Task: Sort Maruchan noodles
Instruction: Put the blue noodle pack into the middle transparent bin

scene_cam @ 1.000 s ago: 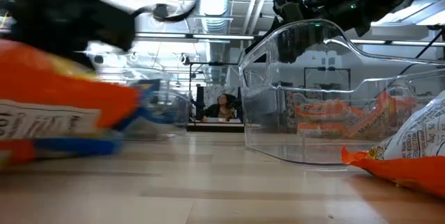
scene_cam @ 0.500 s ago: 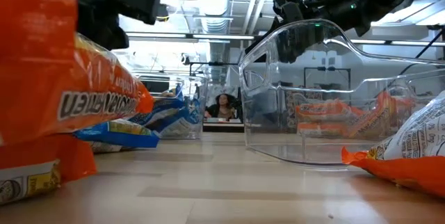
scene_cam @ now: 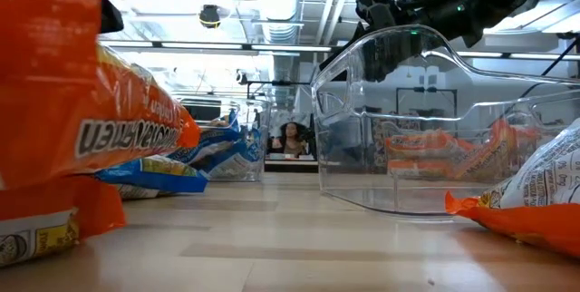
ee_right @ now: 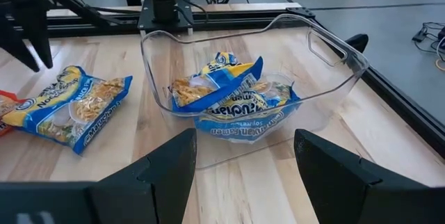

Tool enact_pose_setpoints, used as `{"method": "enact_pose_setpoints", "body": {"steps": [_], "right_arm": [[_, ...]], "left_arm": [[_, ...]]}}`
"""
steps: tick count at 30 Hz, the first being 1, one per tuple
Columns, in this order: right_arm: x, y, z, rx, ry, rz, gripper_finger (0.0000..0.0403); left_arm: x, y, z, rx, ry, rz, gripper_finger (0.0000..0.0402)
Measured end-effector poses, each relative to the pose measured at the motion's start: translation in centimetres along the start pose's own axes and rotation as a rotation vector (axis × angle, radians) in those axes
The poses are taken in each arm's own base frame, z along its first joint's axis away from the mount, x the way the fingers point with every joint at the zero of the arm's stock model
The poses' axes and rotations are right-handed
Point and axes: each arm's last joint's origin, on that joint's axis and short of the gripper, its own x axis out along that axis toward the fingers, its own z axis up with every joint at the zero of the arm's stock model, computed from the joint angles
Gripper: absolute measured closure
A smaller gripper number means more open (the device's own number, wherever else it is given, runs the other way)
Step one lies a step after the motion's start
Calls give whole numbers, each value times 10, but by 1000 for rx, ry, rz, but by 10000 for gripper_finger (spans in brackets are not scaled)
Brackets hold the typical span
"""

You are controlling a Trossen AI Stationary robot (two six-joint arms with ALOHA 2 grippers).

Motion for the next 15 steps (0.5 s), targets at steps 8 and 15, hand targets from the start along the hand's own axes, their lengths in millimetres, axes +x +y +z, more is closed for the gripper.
{"method": "enact_pose_setpoints", "body": {"steps": [8,15], "right_arm": [[0,0,0,-1,1,0,138],[0,0,0,-1,2,0,138]], "left_arm": [[6,6,-12,-19,21,27,244],[-2,21,-28,-72,-116,-73,186]]}}
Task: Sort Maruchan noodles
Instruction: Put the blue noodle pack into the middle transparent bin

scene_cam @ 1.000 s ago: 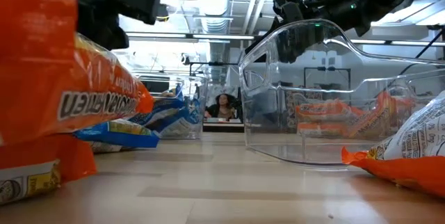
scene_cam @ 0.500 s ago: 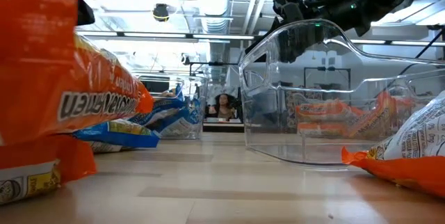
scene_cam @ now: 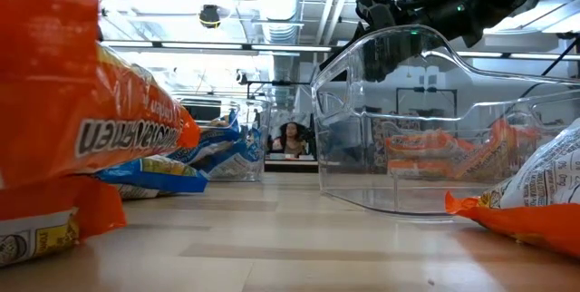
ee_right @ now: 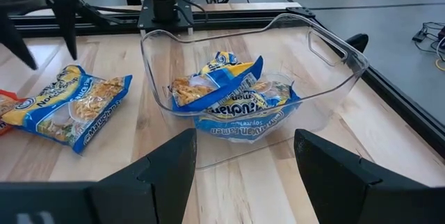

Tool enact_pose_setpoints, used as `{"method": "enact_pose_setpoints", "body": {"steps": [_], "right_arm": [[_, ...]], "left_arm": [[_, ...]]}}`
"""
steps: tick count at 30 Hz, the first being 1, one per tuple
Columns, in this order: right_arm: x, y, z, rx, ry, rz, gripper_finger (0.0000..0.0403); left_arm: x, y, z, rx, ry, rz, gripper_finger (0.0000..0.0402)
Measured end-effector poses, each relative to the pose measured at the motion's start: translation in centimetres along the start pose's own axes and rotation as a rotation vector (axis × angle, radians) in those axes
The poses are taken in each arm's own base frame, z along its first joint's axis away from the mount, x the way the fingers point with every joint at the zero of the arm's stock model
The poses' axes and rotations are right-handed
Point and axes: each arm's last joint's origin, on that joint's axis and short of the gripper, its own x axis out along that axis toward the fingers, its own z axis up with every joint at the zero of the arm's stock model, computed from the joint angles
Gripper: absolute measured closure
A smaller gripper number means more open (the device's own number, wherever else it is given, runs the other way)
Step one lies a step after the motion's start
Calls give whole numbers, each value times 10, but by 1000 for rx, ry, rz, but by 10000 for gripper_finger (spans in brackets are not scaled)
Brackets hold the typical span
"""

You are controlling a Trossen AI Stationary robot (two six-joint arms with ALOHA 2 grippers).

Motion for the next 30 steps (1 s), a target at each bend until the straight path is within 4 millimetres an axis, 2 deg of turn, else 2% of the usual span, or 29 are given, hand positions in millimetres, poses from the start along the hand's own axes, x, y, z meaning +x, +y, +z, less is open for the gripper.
{"method": "enact_pose_setpoints", "body": {"steps": [4,10,18,30], "right_arm": [[0,0,0,0,0,0,138],[0,0,0,0,0,0,138],[0,0,0,0,0,-1,138],[1,-4,-2,4,17,-12,138]], "left_arm": [[-5,14,-10,-70,-52,-81,178],[11,29,-31,-145,-51,-142,177],[20,30,-35,-117,-70,-151,177],[61,22,-49,13,30,-35,177]]}}
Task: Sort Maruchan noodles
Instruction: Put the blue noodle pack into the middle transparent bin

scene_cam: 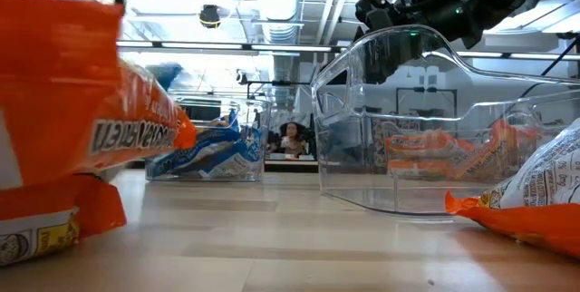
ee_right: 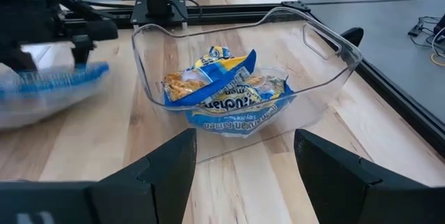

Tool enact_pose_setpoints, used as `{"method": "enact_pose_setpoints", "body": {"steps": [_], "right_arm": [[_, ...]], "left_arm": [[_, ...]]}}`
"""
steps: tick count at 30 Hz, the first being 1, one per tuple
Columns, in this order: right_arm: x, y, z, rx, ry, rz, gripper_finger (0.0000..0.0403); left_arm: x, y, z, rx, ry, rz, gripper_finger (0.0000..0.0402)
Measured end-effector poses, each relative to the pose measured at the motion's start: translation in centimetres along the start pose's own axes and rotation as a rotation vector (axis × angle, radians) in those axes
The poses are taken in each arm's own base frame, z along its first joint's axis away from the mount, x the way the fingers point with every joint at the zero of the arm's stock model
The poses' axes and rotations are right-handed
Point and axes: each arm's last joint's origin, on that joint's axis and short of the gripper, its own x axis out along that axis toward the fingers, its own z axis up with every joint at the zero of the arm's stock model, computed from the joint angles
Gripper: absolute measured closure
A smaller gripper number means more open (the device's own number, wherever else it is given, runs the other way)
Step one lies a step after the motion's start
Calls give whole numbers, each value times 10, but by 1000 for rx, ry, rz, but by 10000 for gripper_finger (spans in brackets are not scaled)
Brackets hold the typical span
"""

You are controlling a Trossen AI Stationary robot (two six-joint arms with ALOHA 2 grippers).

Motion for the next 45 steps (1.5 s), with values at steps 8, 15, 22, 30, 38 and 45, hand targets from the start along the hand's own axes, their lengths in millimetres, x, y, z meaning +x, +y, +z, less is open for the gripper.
{"method": "enact_pose_setpoints", "body": {"steps": [8,15,22,30,38,45], "right_arm": [[0,0,0,0,2,0,138],[0,0,0,0,2,0,138],[0,0,0,7,2,0,138],[0,0,0,7,2,0,138],[0,0,0,7,2,0,138],[0,0,0,7,2,0,138]], "left_arm": [[2,3,0,-24,-6,39,268],[-9,9,2,-45,-16,52,390],[-57,21,14,-111,-125,-83,399],[-122,37,39,-109,-435,-196,401],[-134,96,83,-225,-656,198,401],[-110,162,108,-339,-500,312,401]]}}
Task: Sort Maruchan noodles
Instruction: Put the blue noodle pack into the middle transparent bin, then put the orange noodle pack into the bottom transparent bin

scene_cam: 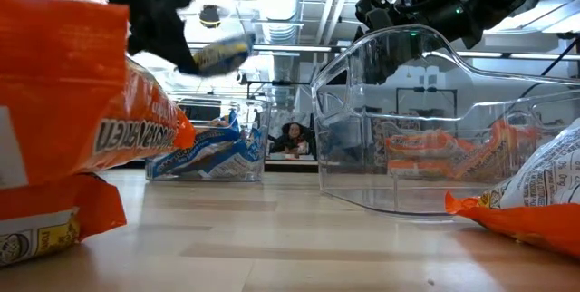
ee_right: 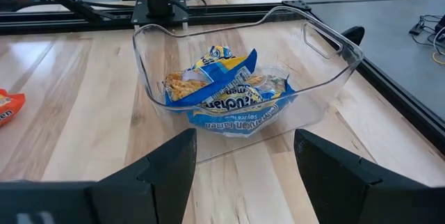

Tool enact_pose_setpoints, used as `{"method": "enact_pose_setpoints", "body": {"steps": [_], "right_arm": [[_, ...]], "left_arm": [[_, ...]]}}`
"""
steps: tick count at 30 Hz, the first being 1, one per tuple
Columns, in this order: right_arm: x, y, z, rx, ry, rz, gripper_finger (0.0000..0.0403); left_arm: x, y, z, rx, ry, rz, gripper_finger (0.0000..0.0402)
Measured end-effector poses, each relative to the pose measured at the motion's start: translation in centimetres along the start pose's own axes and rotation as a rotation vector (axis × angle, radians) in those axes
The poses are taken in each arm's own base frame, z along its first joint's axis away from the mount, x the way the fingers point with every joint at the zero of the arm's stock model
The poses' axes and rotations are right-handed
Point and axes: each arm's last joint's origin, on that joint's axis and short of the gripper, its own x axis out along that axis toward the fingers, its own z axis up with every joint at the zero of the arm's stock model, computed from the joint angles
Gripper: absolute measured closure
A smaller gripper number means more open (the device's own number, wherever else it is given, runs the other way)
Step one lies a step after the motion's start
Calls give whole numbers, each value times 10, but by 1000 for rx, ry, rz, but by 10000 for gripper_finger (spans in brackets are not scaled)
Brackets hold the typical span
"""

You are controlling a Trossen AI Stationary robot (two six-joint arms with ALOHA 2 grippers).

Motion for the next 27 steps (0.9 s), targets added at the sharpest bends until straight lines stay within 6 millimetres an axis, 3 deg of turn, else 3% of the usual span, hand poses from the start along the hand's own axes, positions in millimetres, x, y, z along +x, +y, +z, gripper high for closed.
{"method": "enact_pose_setpoints", "body": {"steps": [6,14,20,27], "right_arm": [[0,0,0,0,0,0,138],[0,0,0,1,0,0,138],[-1,1,1,22,-2,4,138],[-22,18,27,41,-75,73,138]], "left_arm": [[27,16,2,44,77,83,375],[36,14,3,67,69,91,286],[22,13,10,17,16,-2,226],[-5,-16,11,102,-267,-318,213]]}}
